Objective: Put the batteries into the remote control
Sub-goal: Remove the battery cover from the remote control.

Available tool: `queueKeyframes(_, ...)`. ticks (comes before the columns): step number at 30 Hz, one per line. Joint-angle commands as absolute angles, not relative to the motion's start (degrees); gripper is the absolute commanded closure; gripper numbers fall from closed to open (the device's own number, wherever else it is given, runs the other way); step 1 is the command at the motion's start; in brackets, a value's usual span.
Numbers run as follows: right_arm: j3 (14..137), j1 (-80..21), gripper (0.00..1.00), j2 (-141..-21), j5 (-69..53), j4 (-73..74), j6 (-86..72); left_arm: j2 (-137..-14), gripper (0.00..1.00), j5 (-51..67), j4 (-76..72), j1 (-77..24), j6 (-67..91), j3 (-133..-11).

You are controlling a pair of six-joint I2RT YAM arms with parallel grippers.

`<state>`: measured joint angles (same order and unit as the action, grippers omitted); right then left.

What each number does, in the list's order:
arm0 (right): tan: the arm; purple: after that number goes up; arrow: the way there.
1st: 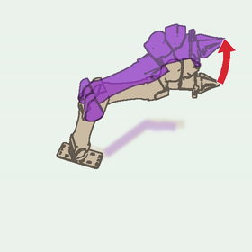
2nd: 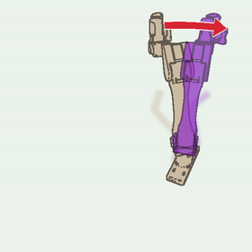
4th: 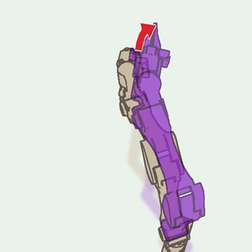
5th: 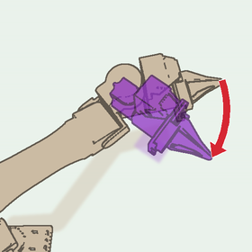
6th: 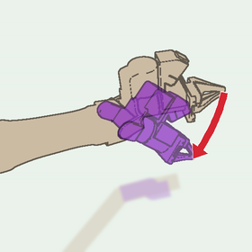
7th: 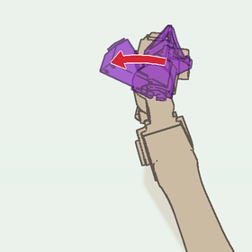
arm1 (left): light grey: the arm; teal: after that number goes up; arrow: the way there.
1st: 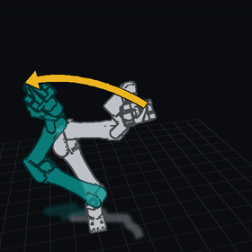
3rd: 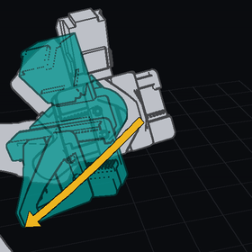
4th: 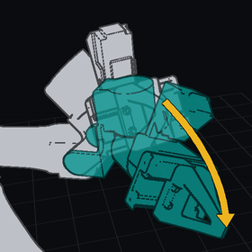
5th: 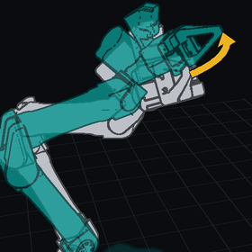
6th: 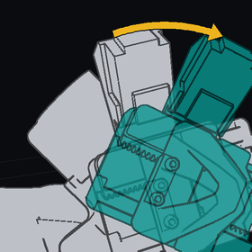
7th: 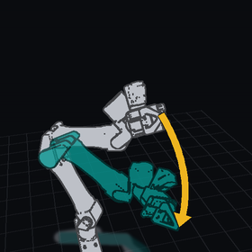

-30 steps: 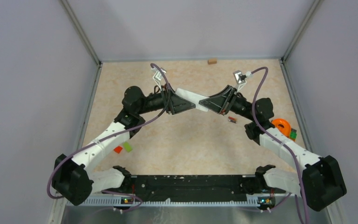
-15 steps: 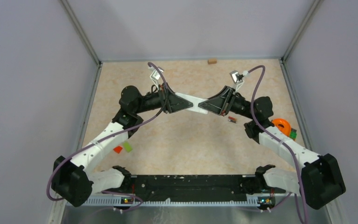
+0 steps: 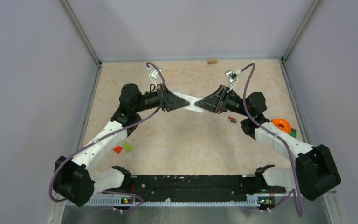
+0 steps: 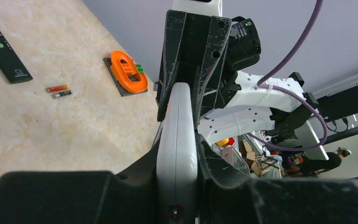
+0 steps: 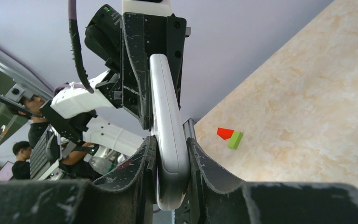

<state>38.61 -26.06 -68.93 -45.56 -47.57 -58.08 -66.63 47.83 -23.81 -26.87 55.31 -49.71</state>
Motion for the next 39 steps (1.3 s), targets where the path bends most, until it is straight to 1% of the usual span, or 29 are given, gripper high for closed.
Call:
queueKeyframes(1,35.50,-23.95,0.80,-73.39,-45.69,-50.88,-54.90,-63.63,1.00,52.70,-28.95,-24.69,61.68,-52.86)
queueKeyframes(6,35.42,-23.11,0.81,-75.95,-50.17,-55.04,-55.03,-63.33,1.00,55.20,-28.96,-21.79,64.07,-53.96)
queueKeyframes(7,35.42,-22.86,0.83,-76.36,-51.13,-55.74,-55.16,-63.29,1.00,55.44,-28.92,-21.18,64.39,-53.96)
queueKeyframes(10,35.69,-22.08,0.86,-76.87,-54.15,-57.32,-55.62,-63.07,1.00,57.38,-29.01,-19.51,64.92,-54.12)
queueKeyframes(12,36.21,-21.57,0.86,-77.06,-56.76,-58.33,-55.96,-63.04,1.00,58.82,-28.55,-18.81,64.80,-54.36)
queueKeyframes(17,37.90,-21.47,0.74,-76.49,-53.94,-54.61,-56.04,-63.12,1.00,57.84,-27.60,-18.63,63.41,-53.35)
queueKeyframes(20,37.65,-22.44,0.65,-76.02,-47.71,-54.09,-58.47,-63.59,1.00,56.10,-26.74,-18.63,62.30,-52.56)
queueKeyframes(23,37.16,-23.72,0.58,-75.50,-41.78,-51.21,-59.94,-64.11,1.00,53.55,-24.98,-18.63,60.73,-51.87)
queueKeyframes(25,36.16,-24.31,0.52,-75.45,-39.63,-52.53,-61.45,-64.43,1.00,52.13,-22.91,-18.63,59.07,-51.62)
queueKeyframes(26,36.12,-24.41,0.53,-75.48,-39.36,-52.97,-61.92,-64.66,1.00,51.97,-22.84,-18.63,58.77,-51.47)
queueKeyframes(27,36.12,-24.54,0.57,-75.56,-39.12,-52.81,-62.30,-64.83,1.00,51.52,-22.34,-18.63,58.53,-51.36)
queueKeyframes(29,35.96,-24.53,0.67,-75.77,-38.69,-53.02,-63.02,-65.02,1.00,49.60,-19.04,-18.63,56.37,-51.31)
queueKeyframes(30,36.02,-24.55,0.75,-76.07,-38.79,-52.89,-63.07,-65.11,1.00,48.41,-16.86,-18.59,54.68,-51.41)
queueKeyframes(31,36.11,-24.52,0.80,-76.34,-38.84,-52.34,-63.24,-65.13,1.00,46.73,-14.45,-18.63,52.43,-51.51)
queueKeyframes(34,35.96,-24.60,0.92,-77.39,-38.05,-47.61,-62.30,-65.33,1.00,40.81,-7.96,-18.63,47.78,-51.46)
queueKeyframes(36,35.66,-24.54,0.97,-77.78,-35.79,-41.12,-59.52,-65.75,1.00,36.72,-4.13,-18.63,45.43,-51.28)
queueKeyframes(39,34.43,-24.46,0.97,-77.07,-31.41,-32.48,-54.45,-67.12,1.00,33.18,-0.37,-18.61,42.33,-50.99)
